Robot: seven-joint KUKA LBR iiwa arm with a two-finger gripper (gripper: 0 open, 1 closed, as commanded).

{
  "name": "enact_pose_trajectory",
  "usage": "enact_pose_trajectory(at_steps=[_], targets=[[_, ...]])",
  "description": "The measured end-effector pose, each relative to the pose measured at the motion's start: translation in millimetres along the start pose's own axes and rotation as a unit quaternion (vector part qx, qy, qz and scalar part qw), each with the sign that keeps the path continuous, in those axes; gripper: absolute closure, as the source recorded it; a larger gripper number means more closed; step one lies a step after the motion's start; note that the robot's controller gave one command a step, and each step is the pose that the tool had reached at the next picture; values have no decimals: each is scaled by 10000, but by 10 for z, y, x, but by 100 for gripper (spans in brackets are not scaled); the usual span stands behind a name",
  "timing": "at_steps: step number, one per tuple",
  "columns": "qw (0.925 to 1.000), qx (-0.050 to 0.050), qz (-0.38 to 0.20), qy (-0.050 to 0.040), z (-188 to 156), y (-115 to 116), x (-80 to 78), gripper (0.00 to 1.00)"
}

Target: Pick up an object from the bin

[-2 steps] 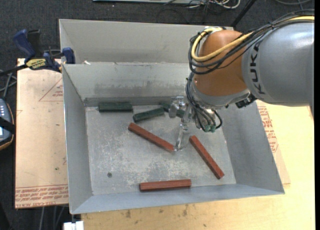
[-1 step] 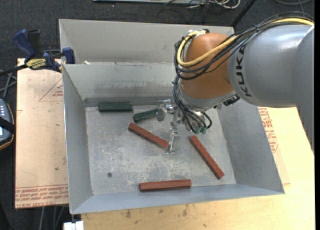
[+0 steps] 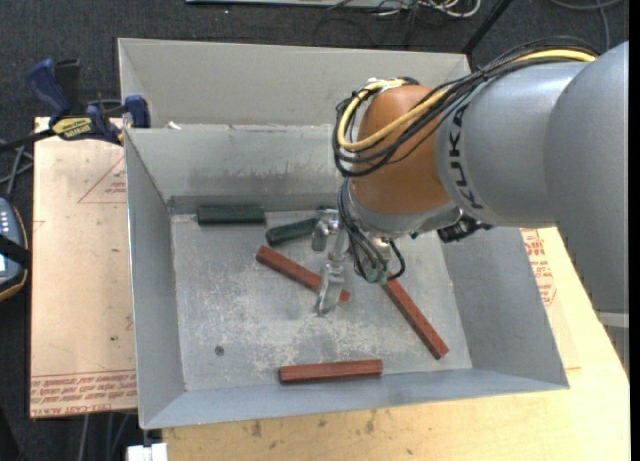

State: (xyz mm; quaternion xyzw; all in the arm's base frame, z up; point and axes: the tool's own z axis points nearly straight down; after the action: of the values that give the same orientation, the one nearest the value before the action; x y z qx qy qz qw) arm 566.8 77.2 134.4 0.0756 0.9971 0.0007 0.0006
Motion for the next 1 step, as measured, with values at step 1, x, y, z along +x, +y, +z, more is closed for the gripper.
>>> enact_pose_trajectory(at_steps=[1], targets=[[9996, 1, -266, -5, 633, 19, 22, 0]])
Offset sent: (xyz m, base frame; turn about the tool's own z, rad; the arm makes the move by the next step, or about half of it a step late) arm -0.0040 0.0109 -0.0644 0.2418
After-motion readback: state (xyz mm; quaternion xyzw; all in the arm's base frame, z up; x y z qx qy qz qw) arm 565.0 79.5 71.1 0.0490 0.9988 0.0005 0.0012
